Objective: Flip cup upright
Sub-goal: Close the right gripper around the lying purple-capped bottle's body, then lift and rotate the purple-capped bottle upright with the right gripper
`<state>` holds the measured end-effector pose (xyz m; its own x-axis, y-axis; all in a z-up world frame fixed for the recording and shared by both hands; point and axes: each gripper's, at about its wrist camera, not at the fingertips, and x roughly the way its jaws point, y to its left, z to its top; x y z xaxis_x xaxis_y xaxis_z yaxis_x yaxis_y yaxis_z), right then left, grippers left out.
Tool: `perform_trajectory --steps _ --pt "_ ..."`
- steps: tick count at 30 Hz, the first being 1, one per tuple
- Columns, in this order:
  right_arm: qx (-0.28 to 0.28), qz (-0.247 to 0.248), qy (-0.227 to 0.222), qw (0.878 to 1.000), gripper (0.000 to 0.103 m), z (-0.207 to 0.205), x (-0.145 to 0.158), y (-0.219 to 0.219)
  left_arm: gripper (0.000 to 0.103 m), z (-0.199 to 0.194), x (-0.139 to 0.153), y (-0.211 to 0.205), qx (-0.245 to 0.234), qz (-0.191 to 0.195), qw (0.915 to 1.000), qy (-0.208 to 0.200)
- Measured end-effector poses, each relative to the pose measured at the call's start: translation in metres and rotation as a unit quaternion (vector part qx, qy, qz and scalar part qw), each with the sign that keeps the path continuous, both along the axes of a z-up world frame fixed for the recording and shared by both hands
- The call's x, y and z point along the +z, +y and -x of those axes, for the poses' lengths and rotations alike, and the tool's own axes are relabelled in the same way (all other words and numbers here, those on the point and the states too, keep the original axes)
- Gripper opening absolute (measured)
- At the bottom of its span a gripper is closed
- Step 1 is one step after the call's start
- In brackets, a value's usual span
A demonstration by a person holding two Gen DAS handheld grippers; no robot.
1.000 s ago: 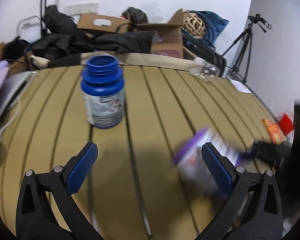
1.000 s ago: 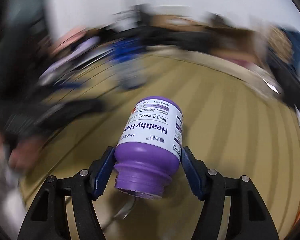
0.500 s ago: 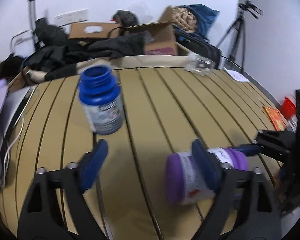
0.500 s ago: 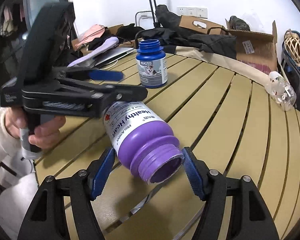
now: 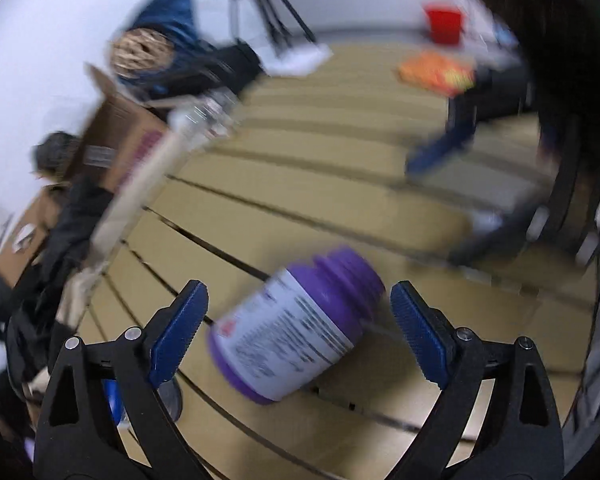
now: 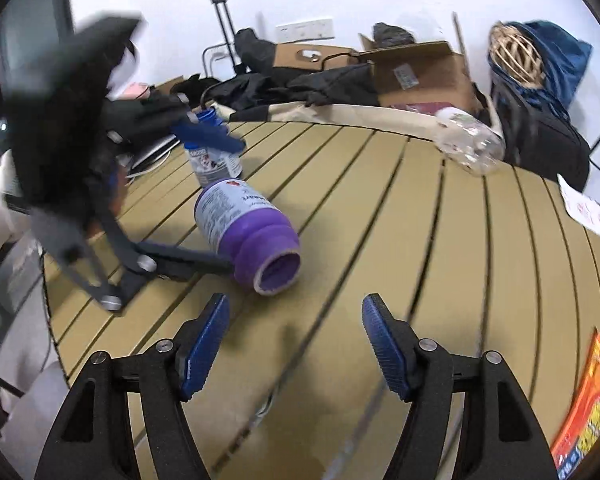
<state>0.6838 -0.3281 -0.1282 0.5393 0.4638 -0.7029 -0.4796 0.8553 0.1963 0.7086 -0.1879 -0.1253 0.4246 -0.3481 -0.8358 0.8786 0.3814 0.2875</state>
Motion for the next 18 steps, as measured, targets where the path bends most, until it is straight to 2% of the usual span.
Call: perform_trajectory --steps 1,2,3,4,5,7,13,15,16,18 --pt "-0.003 -0.001 0.001 1.0 0.074 -0.001 0.001 -0.003 0.09 -0.001 -0.007 -0.003 -0.007 -0.018 0.9998 0.005" --pt "-0.006 -0.003 0.001 1.0 0.074 -0.002 0.001 -0.006 0.085 -0.003 -0.015 -0.006 -0.013 -0.035 0.9993 -0.006" --pt "-0.009 -0.006 0.001 1.0 0.074 -0.002 0.001 -0.01 0.084 -0.004 -0.021 -0.01 -0.021 -0.052 0.9983 -0.016" --pt "-0.014 -0.011 0.002 1.0 0.074 -0.004 0.001 -0.013 0.079 -0.008 -0.024 -0.013 -0.021 -0.057 0.9979 -0.022" --pt "-0.018 -0.014 0.004 1.0 0.074 -0.006 0.001 -0.015 0.071 -0.011 -0.023 -0.015 -0.018 -0.051 0.9984 -0.017" --pt "-0.026 -0.019 0.008 0.999 0.074 -0.01 -0.001 -0.017 0.064 -0.019 -0.017 -0.015 -0.006 -0.031 0.9994 0.013" --pt "-0.054 -0.057 0.013 0.997 0.074 -0.025 0.003 -0.027 0.062 -0.018 -0.011 -0.011 0.016 0.022 0.9994 0.023" --pt "-0.067 -0.106 0.009 0.992 0.075 -0.033 0.012 -0.035 0.062 -0.015 -0.001 -0.012 0.012 0.048 0.9988 0.004" --pt "-0.073 -0.134 0.011 0.988 0.079 -0.036 0.015 -0.039 0.062 -0.016 0.005 -0.013 0.015 0.061 0.998 -0.008" --pt "-0.078 -0.203 0.029 0.976 0.079 -0.049 0.018 -0.047 0.062 -0.024 0.018 -0.017 0.022 0.087 0.9959 -0.016"
